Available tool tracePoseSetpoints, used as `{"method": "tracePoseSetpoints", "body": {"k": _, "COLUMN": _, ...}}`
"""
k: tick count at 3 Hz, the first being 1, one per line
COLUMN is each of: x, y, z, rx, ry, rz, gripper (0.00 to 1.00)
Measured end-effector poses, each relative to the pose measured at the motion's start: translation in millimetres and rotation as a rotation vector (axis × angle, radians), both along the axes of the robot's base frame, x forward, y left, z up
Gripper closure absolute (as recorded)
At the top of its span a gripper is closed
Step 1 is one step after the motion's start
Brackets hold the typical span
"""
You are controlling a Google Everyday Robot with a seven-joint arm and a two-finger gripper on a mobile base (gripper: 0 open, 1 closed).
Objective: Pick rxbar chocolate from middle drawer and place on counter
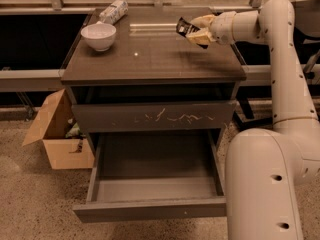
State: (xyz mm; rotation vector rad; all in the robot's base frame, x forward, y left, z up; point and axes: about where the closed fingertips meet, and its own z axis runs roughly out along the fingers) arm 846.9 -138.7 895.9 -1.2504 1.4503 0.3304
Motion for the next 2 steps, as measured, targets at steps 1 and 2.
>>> {"method": "tracePoseSetpoints", "body": {"k": 1, "x": 4.9, "y": 1.7, "z": -5.4, "rx": 0.022, "ry": 0.021, "rz": -0.01, "gripper": 0.28}}
{"method": "tracePoseSetpoints", "body": {"k": 2, "x": 4.8, "y": -1.5, "z": 0.2, "rx": 0.033, "ry": 0.016, "rz": -0.016, "gripper": 0.05}}
